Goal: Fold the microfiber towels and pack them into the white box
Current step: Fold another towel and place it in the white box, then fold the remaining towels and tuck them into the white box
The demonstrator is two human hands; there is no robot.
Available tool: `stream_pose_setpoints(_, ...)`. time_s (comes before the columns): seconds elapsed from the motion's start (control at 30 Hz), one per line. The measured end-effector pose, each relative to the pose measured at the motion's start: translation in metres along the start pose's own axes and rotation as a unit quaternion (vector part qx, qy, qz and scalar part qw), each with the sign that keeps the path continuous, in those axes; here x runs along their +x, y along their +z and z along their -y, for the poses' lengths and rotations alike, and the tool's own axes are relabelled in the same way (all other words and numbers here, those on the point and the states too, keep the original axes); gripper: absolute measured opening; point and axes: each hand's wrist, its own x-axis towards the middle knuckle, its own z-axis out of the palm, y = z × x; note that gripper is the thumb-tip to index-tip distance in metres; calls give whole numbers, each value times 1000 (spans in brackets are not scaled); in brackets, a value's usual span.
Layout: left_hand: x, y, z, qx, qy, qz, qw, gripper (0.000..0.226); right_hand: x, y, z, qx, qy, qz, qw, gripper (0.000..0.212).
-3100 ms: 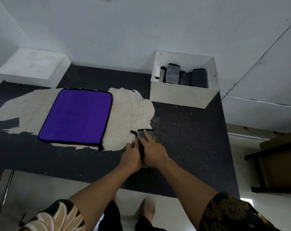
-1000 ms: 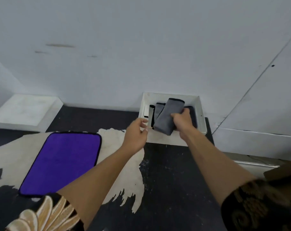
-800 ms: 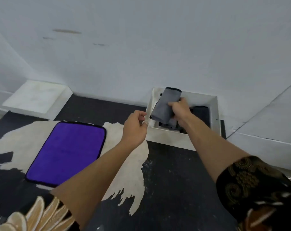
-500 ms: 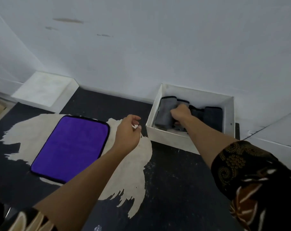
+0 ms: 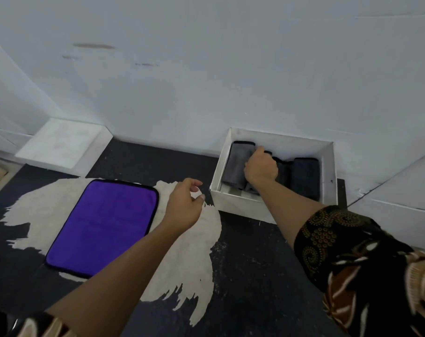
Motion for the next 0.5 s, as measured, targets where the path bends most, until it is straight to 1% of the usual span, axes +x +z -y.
stream_pose_setpoints(0.03,0,-2,2,4,2,-1,1000,31,-3,-2,-1,-21,-24,13,999,38)
stream_pose_setpoints(0.1,-2,-7,7,12,5,0,1000,31,-10,-8,-2,-63,-71,71,993,48)
stream_pose_setpoints(0.17,-4,-11,13,22,10,2,1000,31,-18,-16,-4,-90,-78,135,984,50)
stream_pose_setpoints(0.2,-5,-14,16,26,15,4,1000,30,-22,-20,-5,-88,-77,150,982,48)
stream_pose_setpoints(0.23,-7,-16,19,31,21,6,999,30,-27,-24,-6,-74,-79,147,983,45)
stream_pose_setpoints(0.3,-9,-23,24,43,34,11,998,30,-39,-30,-6,-35,-94,100,990,39)
stream_pose_setpoints(0.4,-12,-36,34,61,51,18,997,34,-68,-38,2,8,-105,31,994,39)
stream_pose_setpoints(0.5,-13,-52,44,79,67,27,994,38,-105,-36,20,22,-111,-27,993,38)
